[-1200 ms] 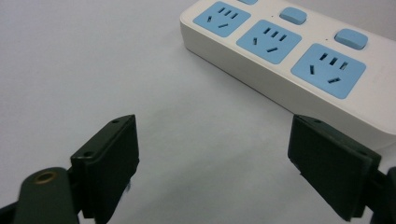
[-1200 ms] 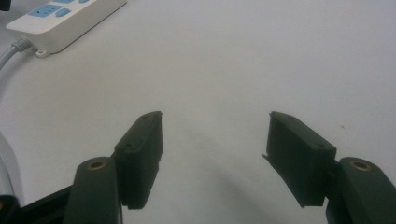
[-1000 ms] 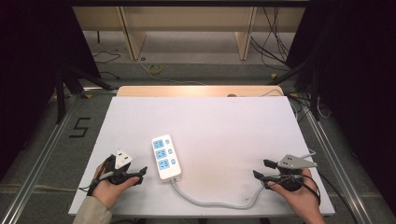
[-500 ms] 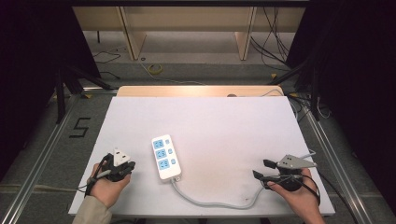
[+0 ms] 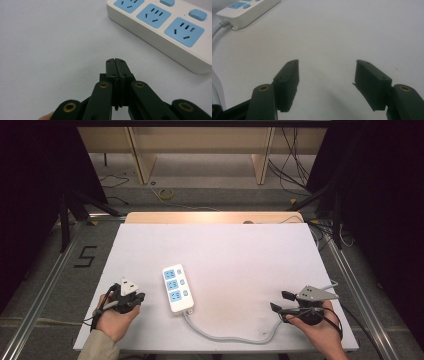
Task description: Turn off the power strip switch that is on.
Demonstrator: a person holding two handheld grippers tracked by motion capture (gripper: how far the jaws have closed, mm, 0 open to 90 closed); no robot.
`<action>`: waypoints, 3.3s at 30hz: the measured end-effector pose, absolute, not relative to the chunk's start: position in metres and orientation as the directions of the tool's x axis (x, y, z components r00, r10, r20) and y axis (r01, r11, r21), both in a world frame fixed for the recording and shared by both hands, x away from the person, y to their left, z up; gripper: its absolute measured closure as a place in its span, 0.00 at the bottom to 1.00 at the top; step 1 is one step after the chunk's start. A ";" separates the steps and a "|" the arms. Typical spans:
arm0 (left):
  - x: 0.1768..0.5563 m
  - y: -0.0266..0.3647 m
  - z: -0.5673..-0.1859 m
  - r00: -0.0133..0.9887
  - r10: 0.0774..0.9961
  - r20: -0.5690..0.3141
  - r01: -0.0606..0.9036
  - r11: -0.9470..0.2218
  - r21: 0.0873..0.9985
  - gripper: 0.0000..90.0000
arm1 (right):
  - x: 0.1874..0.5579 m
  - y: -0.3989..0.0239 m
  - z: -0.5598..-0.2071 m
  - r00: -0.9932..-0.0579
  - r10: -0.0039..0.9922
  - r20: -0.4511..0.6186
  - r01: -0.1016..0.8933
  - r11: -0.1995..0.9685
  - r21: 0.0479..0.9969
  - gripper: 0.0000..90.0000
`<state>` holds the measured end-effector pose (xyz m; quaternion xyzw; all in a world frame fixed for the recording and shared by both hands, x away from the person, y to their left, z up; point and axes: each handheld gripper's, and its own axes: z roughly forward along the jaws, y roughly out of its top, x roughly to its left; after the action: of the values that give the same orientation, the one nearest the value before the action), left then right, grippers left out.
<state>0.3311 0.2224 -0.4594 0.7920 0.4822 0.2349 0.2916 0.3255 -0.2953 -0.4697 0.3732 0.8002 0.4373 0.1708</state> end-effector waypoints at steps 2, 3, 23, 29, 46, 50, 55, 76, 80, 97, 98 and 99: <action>0.331 0.223 -0.459 0.422 0.902 0.090 0.630 -0.363 0.687 1.00 | 0.325 -0.295 -0.470 -0.663 0.747 0.053 0.448 0.339 0.828 0.41; 0.331 0.223 -0.458 0.421 0.903 0.089 0.631 -0.362 0.686 1.00 | 0.325 -0.295 -0.470 -0.663 0.747 0.053 0.448 0.339 0.828 0.41; 0.333 0.218 -0.453 0.426 0.901 0.084 0.628 -0.362 0.689 1.00 | 0.325 -0.294 -0.469 -0.665 0.745 0.051 0.444 0.339 0.829 0.41; 0.333 0.217 -0.452 0.429 0.899 0.083 0.628 -0.363 0.688 1.00 | 0.325 -0.294 -0.469 -0.665 0.745 0.052 0.443 0.338 0.830 0.41; 0.336 0.210 -0.446 0.435 0.897 0.082 0.629 -0.368 0.685 1.00 | 0.325 -0.294 -0.469 -0.667 0.743 0.049 0.443 0.343 0.829 0.41; 0.338 0.207 -0.445 0.437 0.896 0.082 0.626 -0.369 0.687 1.00 | 0.325 -0.294 -0.469 -0.667 0.743 0.049 0.442 0.342 0.829 0.41; 0.339 0.204 -0.443 0.440 0.894 0.082 0.626 -0.371 0.686 1.00 | 0.325 -0.293 -0.469 -0.669 0.742 0.049 0.441 0.342 0.830 0.41; 0.344 0.199 -0.441 0.447 0.891 0.074 0.630 -0.372 0.681 1.00 | 0.325 -0.293 -0.469 -0.668 0.743 0.048 0.441 0.343 0.829 0.41; 0.345 0.198 -0.441 0.444 0.893 0.073 0.632 -0.370 0.681 1.00 | 0.325 -0.293 -0.469 -0.668 0.743 0.048 0.441 0.343 0.830 0.41; 0.349 0.195 -0.438 0.451 0.889 0.073 0.633 -0.376 0.677 1.00 | 0.325 -0.294 -0.469 -0.668 0.743 0.049 0.441 0.342 0.829 0.41; 0.349 0.195 -0.439 0.451 0.890 0.070 0.631 -0.374 0.679 1.00 | 0.325 -0.294 -0.469 -0.668 0.743 0.049 0.442 0.342 0.829 0.41; 0.349 0.194 -0.439 0.450 0.890 0.068 0.631 -0.372 0.681 1.00 | 0.325 -0.294 -0.469 -0.667 0.743 0.049 0.442 0.342 0.829 0.41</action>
<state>0.3494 0.1944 -0.4387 0.7986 0.4763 0.2192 0.2957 0.3250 -0.2935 -0.4689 0.3699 0.8009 0.4385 0.1717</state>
